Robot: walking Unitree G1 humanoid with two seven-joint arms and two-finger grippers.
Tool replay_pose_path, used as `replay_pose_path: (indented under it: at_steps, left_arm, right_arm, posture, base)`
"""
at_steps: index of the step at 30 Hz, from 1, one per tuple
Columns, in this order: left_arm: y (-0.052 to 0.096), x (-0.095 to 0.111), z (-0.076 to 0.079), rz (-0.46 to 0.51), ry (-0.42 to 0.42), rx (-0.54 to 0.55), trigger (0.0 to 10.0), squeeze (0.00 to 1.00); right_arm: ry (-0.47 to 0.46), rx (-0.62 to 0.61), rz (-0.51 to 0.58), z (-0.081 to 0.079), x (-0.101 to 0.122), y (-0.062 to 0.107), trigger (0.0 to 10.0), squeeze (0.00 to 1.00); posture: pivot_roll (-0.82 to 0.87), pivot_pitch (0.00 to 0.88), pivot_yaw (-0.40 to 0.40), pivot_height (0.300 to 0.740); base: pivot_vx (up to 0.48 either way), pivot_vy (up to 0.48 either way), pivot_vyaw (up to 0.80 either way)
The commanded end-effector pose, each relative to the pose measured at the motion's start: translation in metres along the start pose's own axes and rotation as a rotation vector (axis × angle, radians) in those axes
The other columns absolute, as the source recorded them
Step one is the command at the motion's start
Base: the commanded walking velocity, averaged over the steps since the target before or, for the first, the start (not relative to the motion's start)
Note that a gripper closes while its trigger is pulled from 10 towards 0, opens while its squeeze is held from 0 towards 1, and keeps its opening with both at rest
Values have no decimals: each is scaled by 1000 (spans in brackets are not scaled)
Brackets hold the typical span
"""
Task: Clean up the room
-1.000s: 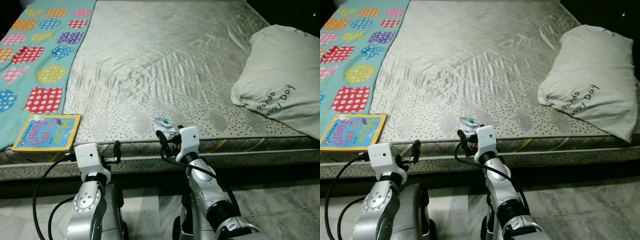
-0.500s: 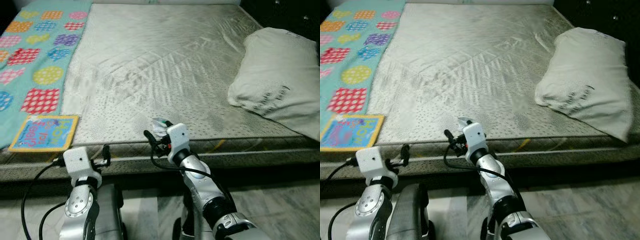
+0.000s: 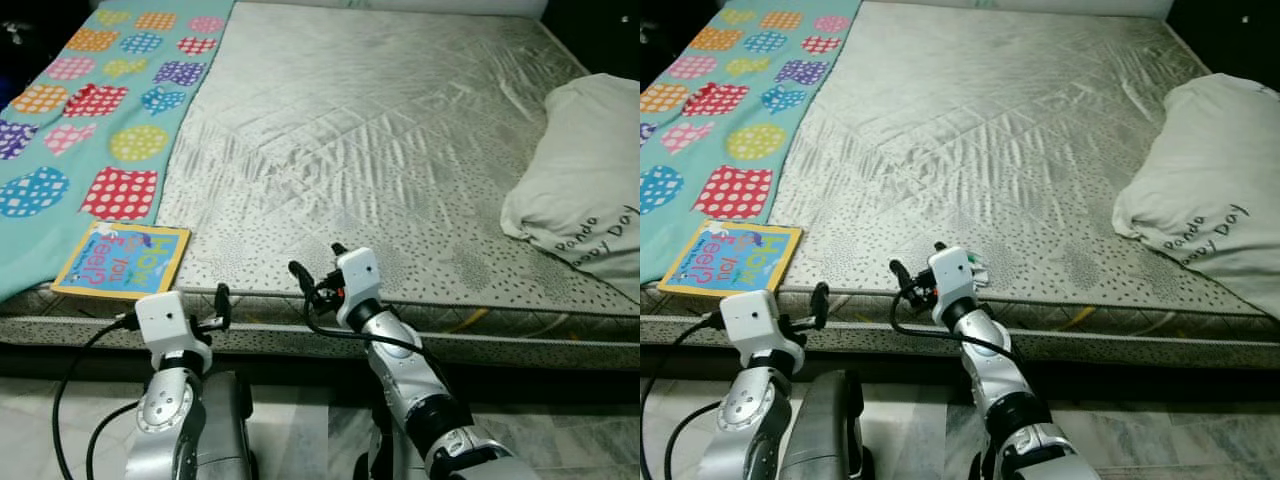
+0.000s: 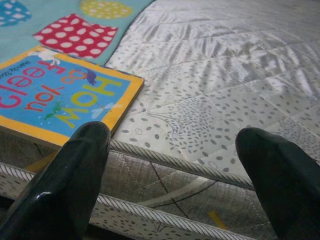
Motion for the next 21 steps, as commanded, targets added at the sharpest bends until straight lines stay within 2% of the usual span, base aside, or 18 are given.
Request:
replay_pose_path:
  at_steps: [1,5,17,21]
  left_arm:
    - [2,-5,0,-16,0,2,10000,0]
    - [3,-4,5,-9,20,-26,10000,0]
    - [2,-5,3,-16,8,-10,10000,0]
    - [3,-7,-2,-23,3,14,10000,0]
  right_arm:
    - [-6,0,-6,0,-3,1,10000,0]
    - [1,-2,-9,1,-3,1,10000,0]
    - [9,-14,-9,4,-2,1,10000,0]
    - [62,-85,4,19,1,4,10000,0]
  posture:
    - [71,105,-39,547]
    - [70,105,-39,547]
    - [69,105,-39,547]
    - [65,107,-38,547]
  base:
    - [0,0,0]
    - [254,0,0]
    - [327,0,0]
    - [214,0,0]
Point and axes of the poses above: a point about 5 cm out from each wrist's last joint towards the gripper, its own y axis pointing back from the gripper into the wrist, its own x axis along the axis of the wrist's last joint, z = x × y, the point moved 6 cm from there along -y, pointing out of the wrist towards the gripper, and after that the axes turned 1 degree about y, right-handed, at the moved point
